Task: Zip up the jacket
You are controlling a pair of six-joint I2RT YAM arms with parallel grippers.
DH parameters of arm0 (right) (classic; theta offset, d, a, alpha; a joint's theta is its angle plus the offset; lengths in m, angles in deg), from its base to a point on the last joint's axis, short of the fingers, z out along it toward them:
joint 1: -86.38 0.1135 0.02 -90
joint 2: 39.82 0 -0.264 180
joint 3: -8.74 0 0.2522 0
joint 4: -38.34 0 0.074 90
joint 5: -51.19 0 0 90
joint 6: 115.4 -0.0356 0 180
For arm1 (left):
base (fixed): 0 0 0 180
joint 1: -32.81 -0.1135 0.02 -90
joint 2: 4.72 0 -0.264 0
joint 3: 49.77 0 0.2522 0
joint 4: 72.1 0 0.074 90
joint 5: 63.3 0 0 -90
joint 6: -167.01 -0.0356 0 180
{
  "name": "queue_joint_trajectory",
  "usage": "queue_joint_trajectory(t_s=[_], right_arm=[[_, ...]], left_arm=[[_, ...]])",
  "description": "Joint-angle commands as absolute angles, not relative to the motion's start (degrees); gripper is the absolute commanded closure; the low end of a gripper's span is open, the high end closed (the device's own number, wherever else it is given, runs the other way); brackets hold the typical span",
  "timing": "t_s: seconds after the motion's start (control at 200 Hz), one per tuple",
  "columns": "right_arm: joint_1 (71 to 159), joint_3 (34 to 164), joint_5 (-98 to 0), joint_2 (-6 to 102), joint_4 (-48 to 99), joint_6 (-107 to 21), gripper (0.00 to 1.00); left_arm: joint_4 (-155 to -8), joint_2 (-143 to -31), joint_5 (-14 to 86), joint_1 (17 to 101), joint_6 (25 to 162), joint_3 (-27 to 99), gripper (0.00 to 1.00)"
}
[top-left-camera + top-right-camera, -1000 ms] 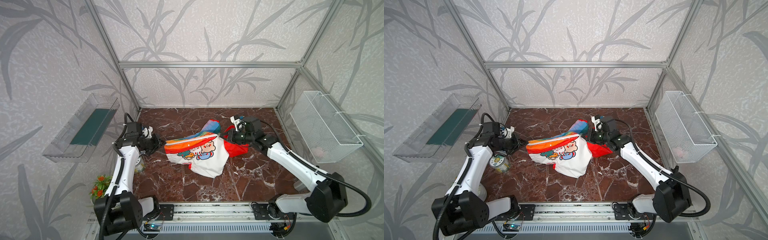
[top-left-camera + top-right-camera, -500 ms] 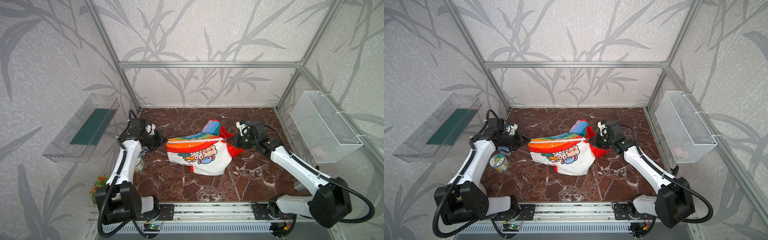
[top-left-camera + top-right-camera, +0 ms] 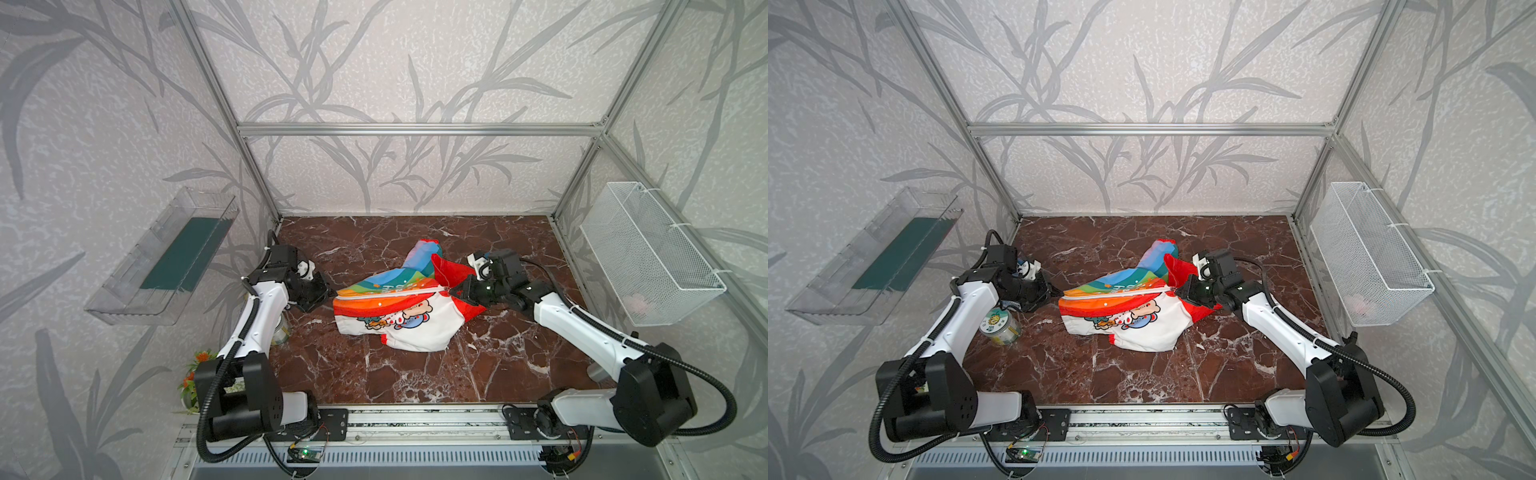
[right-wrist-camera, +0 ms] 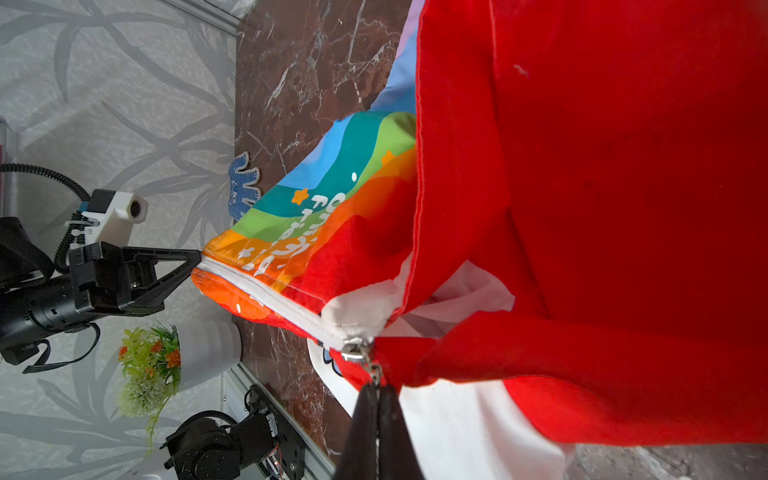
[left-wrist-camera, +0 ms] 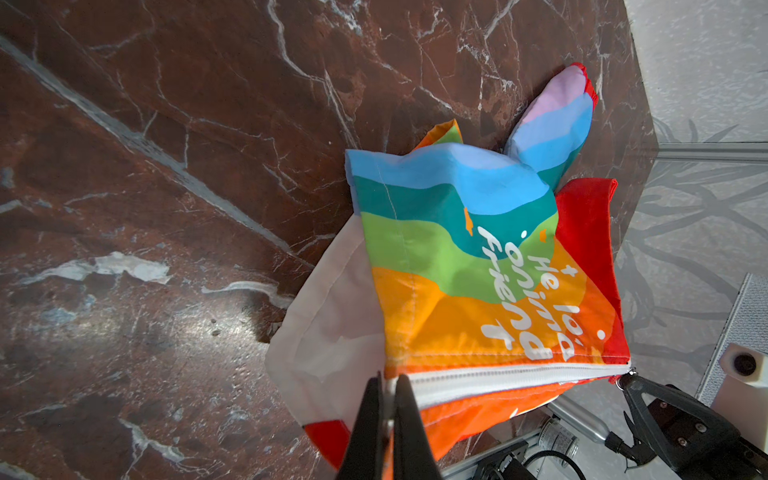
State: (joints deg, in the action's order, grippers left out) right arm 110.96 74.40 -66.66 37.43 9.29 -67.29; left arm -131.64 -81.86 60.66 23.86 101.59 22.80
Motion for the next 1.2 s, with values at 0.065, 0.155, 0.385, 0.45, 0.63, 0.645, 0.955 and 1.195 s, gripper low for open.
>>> queue_joint_trajectory(t_s=[0.065,0.155,0.385,0.45,0.63,0.645,0.955,1.195], right_arm=[[110.9,74.4,-65.8,39.0,5.9,-65.8,0.95],[111.1,75.1,-64.5,39.3,3.7,-65.1,0.8],[110.8,76.0,-59.8,37.6,0.3,-63.5,0.54],[110.7,76.8,-58.0,36.6,-0.9,-62.4,0.44],[109.1,77.2,-50.4,33.3,-1.4,-58.1,0.01],[108.9,77.2,-49.4,33.0,-1.4,-57.4,0.01],[101.0,63.9,-20.9,31.6,23.7,-42.2,0.01],[100.6,58.3,-12.5,38.9,45.1,-28.5,0.01]], left_arm=[[-131.2,-82.0,59.0,24.4,100.7,21.5,1.0],[-130.6,-82.1,58.7,24.4,101.2,20.8,0.92],[-127.6,-80.7,55.0,24.4,103.0,20.9,0.43],[-127.4,-80.1,53.5,24.4,103.0,21.7,0.36],[-113.5,-72.9,47.4,26.0,102.5,16.7,0.01],[-111.5,-71.9,46.2,26.5,102.0,15.5,0.01],[-73.2,-75.4,38.7,29.6,86.3,5.1,0.01],[-49.5,-83.8,34.6,29.6,76.0,-1.1,0.01]])
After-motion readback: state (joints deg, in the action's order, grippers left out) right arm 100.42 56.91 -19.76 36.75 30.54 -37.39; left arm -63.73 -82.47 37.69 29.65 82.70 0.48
